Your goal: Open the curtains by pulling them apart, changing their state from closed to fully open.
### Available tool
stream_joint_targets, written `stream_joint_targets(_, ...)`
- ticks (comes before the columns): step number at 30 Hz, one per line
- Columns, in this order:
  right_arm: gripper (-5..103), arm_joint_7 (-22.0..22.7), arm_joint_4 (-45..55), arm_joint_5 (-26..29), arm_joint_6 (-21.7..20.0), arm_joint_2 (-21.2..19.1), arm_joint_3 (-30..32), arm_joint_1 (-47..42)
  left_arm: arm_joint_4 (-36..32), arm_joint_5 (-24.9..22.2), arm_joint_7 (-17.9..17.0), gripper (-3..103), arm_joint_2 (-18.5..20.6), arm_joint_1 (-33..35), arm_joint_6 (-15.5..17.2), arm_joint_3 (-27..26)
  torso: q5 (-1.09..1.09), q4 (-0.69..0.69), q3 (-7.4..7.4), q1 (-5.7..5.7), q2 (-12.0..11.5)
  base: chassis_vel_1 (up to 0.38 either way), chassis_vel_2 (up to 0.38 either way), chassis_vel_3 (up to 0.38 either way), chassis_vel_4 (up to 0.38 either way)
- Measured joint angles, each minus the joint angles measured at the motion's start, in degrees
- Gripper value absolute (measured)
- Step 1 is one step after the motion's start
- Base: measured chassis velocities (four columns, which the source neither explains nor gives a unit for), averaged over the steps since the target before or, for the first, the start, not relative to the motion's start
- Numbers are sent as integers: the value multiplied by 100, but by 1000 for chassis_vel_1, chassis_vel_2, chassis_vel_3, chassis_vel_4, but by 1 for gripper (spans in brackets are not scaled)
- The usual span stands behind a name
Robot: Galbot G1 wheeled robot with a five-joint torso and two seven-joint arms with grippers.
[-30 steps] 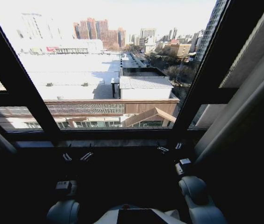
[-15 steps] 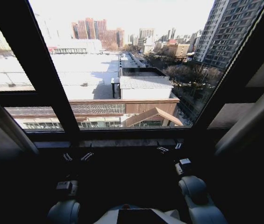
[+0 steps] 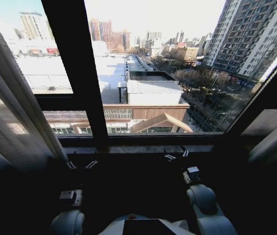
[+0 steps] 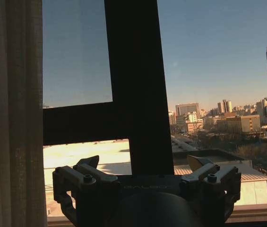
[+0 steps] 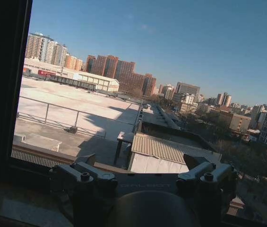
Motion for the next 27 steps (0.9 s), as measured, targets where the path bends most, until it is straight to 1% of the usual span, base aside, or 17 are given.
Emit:
stream_joint_targets(13, 100, 2, -35, -2, 34, 8, 18, 11, 5, -1, 7, 100, 11, -2, -16, 0, -2, 1, 0, 0, -1, 349, 346, -343, -360)
stream_joint_targets(15, 100, 4, -44, -2, 39, 9, 18, 13, 7, -1, 8, 100, 15, -2, -18, -3, -3, -1, 0, 0, 0, 370, 365, -372, -389)
stream_joint_targets(19, 100, 11, -61, 9, 49, 13, 18, 22, 23, -2, 8, 100, 16, -2, -20, -1, 0, -1, 0, 0, 0, 375, 382, -364, -366)
stream_joint_targets(23, 100, 27, -98, 29, 97, 12, 23, 43, 42, -1, 8, 100, 8, -8, -21, 28, -3, 0, 1, 1, 0, 342, 328, -323, -324)
stream_joint_targets(26, 100, 34, -161, 67, 253, 12, 24, 85, 52, -1, 9, 100, 6, -16, -21, 32, -2, -1, 0, 0, 0, 332, 355, -347, -346)
stream_joint_targets(27, 100, 29, -201, 135, 370, 11, 24, 119, 59, -1, 9, 100, 6, -21, -21, 28, 0, -1, 0, 0, 0, 350, 371, -339, -387)
